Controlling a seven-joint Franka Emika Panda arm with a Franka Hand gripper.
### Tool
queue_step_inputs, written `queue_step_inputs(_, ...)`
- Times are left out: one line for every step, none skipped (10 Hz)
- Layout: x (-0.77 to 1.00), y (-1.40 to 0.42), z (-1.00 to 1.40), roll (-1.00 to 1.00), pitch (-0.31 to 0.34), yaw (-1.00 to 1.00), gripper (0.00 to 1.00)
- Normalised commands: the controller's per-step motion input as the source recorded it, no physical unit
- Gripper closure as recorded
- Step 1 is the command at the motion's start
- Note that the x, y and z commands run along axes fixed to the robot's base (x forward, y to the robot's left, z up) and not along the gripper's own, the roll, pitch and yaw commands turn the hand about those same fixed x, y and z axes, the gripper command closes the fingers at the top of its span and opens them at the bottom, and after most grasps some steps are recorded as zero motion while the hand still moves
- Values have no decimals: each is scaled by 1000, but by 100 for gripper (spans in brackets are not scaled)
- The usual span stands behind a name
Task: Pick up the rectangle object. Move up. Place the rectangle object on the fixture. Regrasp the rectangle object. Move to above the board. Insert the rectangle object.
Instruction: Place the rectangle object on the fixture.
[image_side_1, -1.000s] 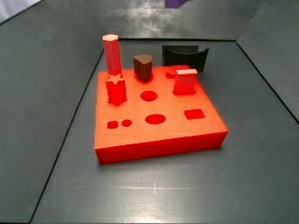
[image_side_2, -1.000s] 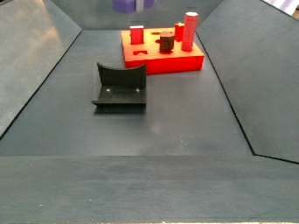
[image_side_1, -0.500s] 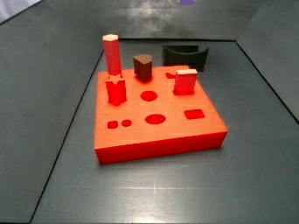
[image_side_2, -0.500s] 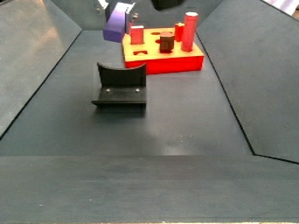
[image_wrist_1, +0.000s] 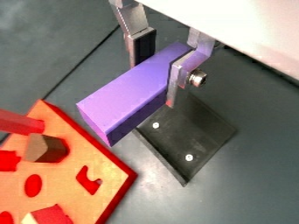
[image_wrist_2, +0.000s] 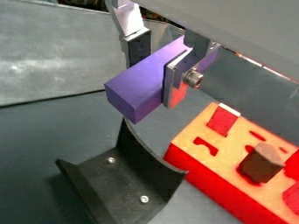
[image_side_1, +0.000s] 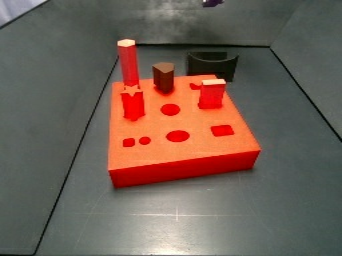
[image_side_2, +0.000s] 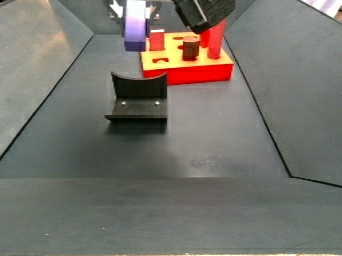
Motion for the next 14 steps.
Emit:
queue_step_inputs(80, 34, 1, -212, 295, -96, 100)
queue_step_inputs(71, 36, 0, -162, 234, -128, 100)
queue_step_inputs(102, 62, -1000, -1000, 120, -186, 100)
queue_step_inputs(103, 63, -1000, -1000, 106, -188, 100)
queue_step_inputs(116, 76, -1000, -1000, 93, -206, 100)
queue_step_inputs(123, 75, -1000, -1000, 99, -213, 100)
queue_step_inputs(132, 83, -1000, -1000, 87, -230, 100)
queue_step_inputs(137, 87, -1000, -948, 75, -233, 100)
queue_step_inputs(150, 95, -1000, -722, 38, -205, 100)
queue_step_inputs(165, 105, -1000, -496, 4, -174, 100)
queue_step_inputs(173, 111, -1000, -330, -5, -148, 100)
queue_step_inputs(180, 105, -1000, -223, -14, -125, 100)
queue_step_inputs(184, 109, -1000, -180, -22, -102, 100)
queue_step_inputs(152, 96, -772, -159, -35, -81, 100)
